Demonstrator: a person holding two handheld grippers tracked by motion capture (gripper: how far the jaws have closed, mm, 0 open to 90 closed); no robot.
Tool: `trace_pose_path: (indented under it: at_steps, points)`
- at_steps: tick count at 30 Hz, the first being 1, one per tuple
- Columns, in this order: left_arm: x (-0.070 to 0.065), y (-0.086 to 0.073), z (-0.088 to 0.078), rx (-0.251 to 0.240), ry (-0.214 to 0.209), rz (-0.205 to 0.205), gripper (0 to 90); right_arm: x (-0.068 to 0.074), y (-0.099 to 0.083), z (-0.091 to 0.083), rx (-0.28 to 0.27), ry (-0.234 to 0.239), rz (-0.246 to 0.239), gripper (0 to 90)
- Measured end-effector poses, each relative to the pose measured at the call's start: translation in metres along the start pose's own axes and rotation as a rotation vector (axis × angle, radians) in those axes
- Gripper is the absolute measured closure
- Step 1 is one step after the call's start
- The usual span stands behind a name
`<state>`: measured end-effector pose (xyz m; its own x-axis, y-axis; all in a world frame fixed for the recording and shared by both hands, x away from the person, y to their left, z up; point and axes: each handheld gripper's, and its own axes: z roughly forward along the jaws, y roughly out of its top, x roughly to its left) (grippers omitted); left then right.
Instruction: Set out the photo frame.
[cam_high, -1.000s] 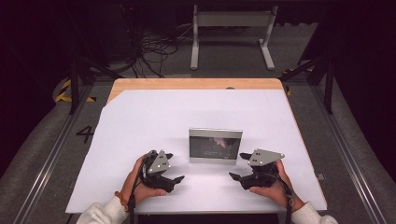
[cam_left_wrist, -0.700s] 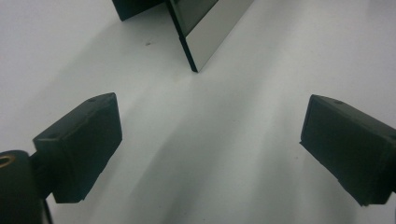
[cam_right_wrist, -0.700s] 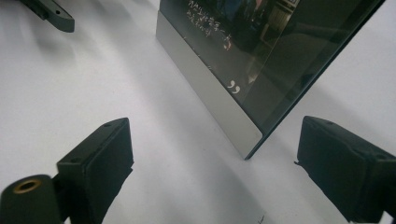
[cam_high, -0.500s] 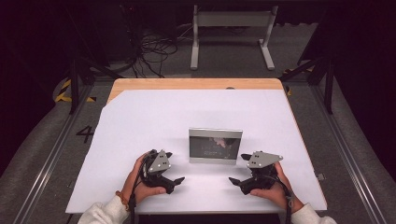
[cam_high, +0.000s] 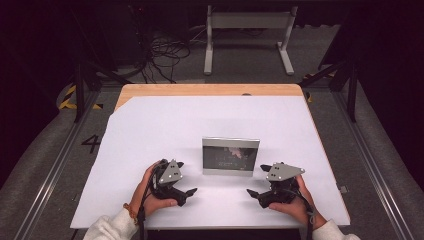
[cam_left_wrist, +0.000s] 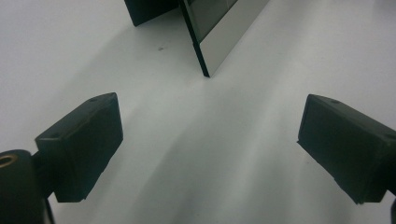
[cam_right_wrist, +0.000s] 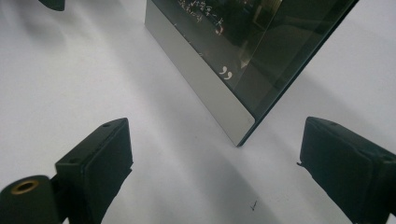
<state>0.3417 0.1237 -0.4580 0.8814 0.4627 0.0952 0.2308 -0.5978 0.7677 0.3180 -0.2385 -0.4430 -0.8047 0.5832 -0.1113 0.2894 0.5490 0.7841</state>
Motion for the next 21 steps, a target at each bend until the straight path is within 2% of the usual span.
trace_pose_path:
  at_steps: [21]
  points:
    - [0.0004, -0.0007, 0.0017, 0.021, -0.002, 0.008, 7.7, -0.0002, 0.0013, -0.0001, 0.000, -0.006, -0.015, 10.3]
